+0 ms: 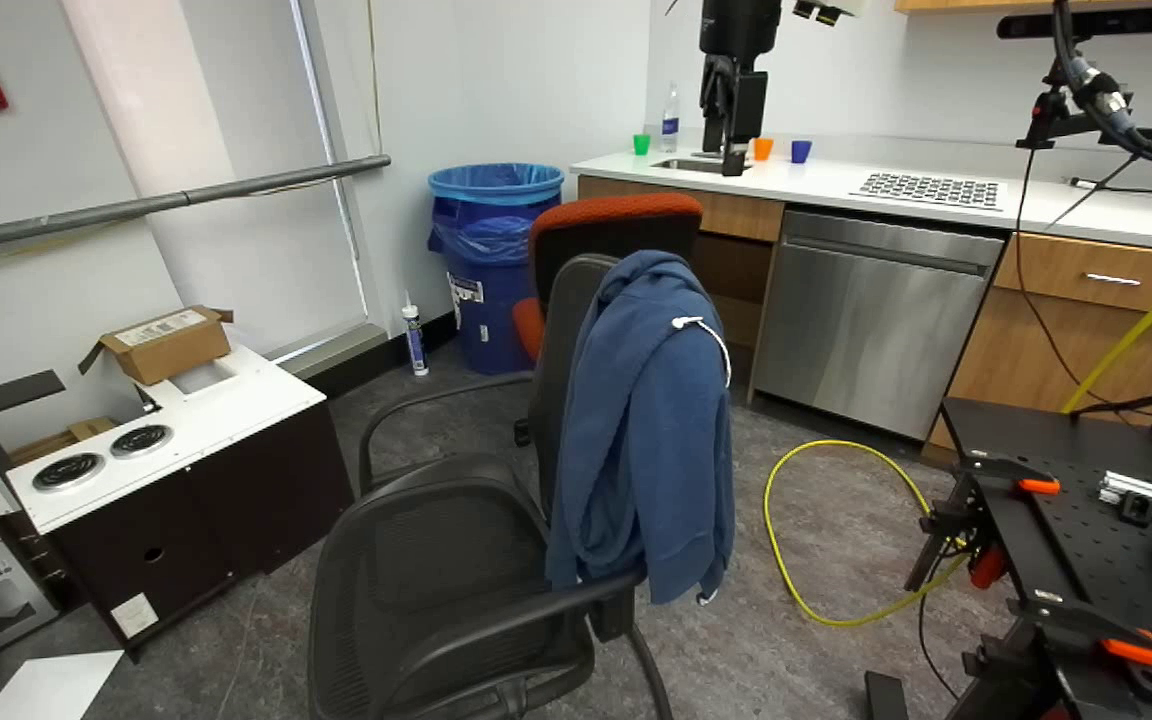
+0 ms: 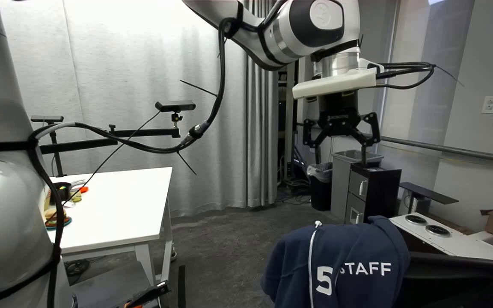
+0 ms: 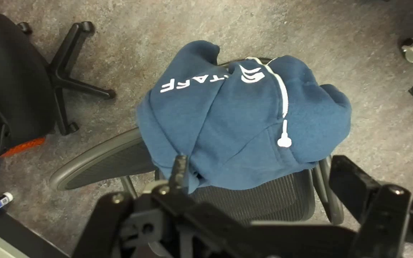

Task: Put the hoodie on the seat of the chair

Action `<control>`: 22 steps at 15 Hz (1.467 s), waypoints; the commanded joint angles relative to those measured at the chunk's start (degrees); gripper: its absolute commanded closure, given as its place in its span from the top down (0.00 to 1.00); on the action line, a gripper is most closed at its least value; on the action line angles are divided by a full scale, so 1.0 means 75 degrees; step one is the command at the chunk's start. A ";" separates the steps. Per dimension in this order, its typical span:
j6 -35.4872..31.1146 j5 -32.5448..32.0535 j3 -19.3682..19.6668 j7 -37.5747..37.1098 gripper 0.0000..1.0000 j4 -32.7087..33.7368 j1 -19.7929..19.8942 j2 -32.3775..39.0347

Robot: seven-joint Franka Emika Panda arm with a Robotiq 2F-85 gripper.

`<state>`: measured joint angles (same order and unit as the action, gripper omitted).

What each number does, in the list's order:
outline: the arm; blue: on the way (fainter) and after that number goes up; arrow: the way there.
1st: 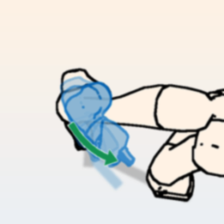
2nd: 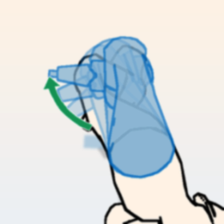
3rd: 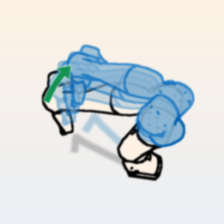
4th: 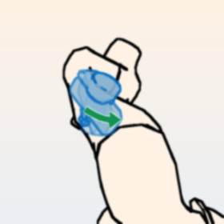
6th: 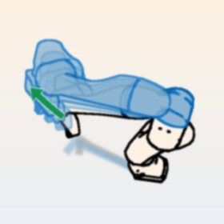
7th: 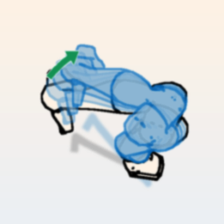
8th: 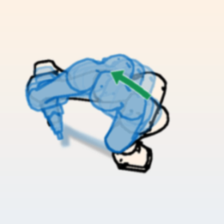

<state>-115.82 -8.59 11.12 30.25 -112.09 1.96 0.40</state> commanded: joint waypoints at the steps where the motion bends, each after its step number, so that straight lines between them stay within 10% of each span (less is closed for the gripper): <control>1: -0.0008 -0.0326 -0.0205 0.0132 1.00 0.1133 0.0314 0.0853; 22: -0.0743 -0.0764 -0.0299 -0.0809 1.00 0.3242 0.0812 0.3015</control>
<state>-118.85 -14.23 10.36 27.63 -89.38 6.43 21.79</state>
